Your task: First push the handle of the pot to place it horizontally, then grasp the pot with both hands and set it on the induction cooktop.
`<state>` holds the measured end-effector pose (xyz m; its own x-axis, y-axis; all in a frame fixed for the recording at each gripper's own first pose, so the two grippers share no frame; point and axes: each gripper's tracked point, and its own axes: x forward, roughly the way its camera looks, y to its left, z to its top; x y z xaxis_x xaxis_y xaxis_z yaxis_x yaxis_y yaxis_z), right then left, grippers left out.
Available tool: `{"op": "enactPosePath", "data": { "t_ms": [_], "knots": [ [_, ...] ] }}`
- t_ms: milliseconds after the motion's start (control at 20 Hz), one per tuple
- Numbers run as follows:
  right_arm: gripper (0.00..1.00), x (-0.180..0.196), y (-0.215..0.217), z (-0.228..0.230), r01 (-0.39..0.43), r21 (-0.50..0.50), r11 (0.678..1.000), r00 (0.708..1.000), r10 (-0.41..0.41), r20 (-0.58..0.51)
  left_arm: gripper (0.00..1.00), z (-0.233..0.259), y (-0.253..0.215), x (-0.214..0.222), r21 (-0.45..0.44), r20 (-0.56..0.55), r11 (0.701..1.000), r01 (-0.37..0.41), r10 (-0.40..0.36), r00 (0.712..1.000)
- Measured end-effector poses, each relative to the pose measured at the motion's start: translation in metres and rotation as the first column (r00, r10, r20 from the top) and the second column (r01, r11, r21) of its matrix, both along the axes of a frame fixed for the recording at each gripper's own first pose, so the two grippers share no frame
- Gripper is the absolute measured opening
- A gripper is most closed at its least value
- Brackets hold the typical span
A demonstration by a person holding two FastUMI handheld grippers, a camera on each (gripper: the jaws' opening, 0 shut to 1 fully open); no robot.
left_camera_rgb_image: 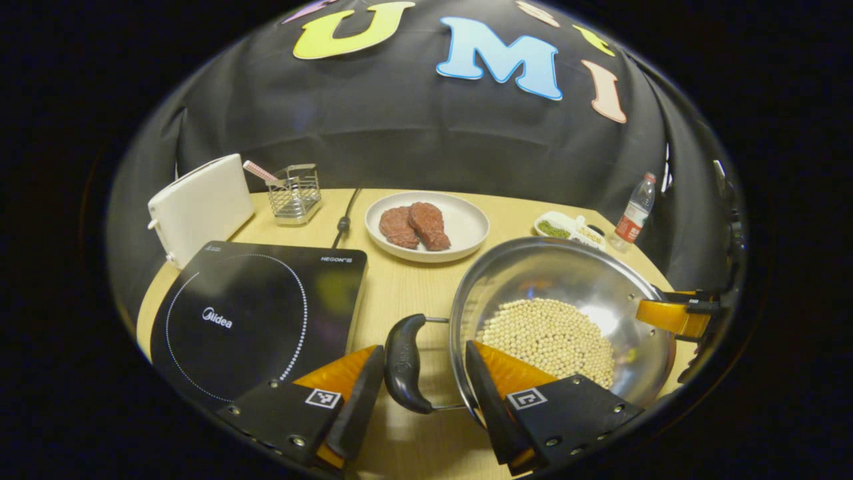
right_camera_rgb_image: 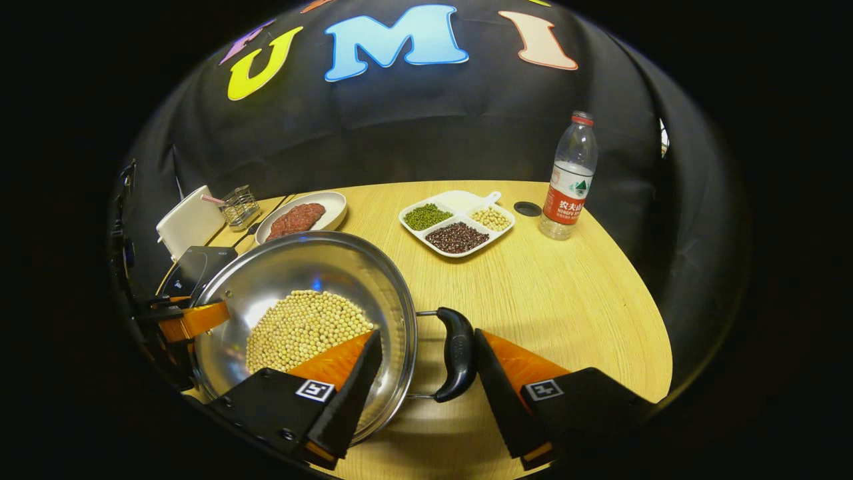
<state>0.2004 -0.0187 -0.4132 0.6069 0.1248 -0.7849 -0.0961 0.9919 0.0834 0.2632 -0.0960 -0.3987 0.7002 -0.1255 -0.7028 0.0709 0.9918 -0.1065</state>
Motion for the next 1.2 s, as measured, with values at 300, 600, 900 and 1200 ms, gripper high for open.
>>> {"op": "enactPosePath", "data": {
  "t_ms": [300, 600, 900, 1200],
  "knots": [
    [0.60, 0.000, -0.004, -0.001, 0.022, 0.015, 1.000, 1.000, -0.022, 0.002, 0.64, -0.004, 0.001, 0.002, 0.018, -0.004, 0.999, -0.038, 0.038, 0.999],
    [0.44, -0.003, -0.005, 0.003, 0.040, 0.023, 0.999, 0.999, -0.040, -0.008, 0.54, 0.003, -0.001, 0.009, 0.011, 0.001, 0.999, -0.048, 0.048, 0.999],
    [0.43, -0.008, -0.015, 0.027, 0.049, 0.042, 0.998, 0.999, -0.049, 0.007, 0.53, 0.032, -0.012, 0.003, 0.023, 0.029, 0.999, -0.036, 0.035, 0.999],
    [0.47, -0.024, -0.008, 0.059, 0.048, 0.060, 0.997, 0.999, -0.049, 0.020, 0.53, 0.067, -0.002, -0.015, 0.032, 0.038, 0.999, -0.040, 0.039, 0.999]
  ]
}}
